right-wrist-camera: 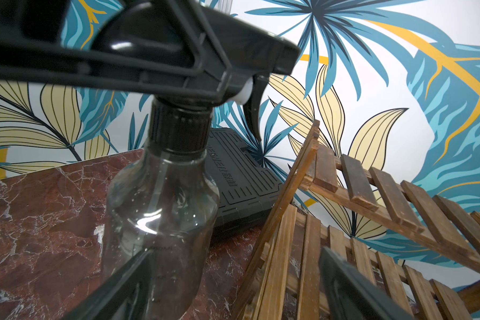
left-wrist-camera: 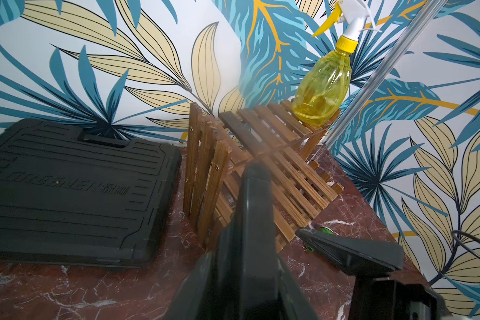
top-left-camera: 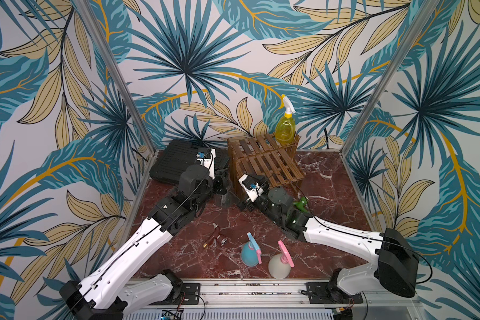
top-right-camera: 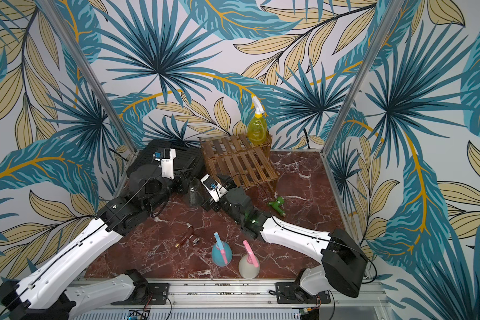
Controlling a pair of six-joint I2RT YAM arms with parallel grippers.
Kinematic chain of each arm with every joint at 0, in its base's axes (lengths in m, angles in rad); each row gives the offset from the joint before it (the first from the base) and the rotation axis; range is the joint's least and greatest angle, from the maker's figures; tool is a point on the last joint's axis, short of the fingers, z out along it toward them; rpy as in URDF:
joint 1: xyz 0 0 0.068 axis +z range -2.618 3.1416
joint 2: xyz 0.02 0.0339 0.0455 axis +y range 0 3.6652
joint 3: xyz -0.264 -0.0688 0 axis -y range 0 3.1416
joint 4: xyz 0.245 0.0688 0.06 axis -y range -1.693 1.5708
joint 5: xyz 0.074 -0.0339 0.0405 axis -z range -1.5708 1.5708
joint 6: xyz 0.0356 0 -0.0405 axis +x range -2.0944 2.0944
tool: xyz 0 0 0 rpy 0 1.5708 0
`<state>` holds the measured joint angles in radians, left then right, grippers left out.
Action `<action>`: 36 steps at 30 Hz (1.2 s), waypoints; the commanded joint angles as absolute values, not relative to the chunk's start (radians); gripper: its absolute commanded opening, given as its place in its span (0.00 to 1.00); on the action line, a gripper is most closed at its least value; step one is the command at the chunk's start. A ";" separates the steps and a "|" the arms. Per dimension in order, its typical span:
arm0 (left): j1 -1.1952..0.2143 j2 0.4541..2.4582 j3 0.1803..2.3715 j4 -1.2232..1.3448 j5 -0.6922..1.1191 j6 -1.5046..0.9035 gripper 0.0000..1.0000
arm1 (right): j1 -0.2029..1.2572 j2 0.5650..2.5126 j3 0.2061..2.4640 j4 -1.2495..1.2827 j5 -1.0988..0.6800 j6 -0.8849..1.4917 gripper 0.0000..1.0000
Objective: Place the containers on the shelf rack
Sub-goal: 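Pick up a container from the center of the board.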
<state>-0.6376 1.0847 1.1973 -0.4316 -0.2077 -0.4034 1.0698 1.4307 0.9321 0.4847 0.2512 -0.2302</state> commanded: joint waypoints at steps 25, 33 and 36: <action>-0.650 1.024 1.113 -0.272 -0.216 -0.462 0.37 | 1.098 1.353 0.802 0.596 0.296 -0.169 0.99; -0.650 1.013 1.105 -0.223 -0.180 -0.516 0.37 | 1.105 1.453 0.886 0.627 0.309 -0.169 0.99; -0.650 1.014 1.103 -0.213 -0.170 -0.523 0.37 | 1.105 1.484 0.909 0.654 0.344 -0.182 0.99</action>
<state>-0.6476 1.0325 1.1145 -0.2733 -0.1902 -0.5003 1.0992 1.4597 0.8761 0.5922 0.3096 -0.1650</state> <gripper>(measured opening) 0.366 0.992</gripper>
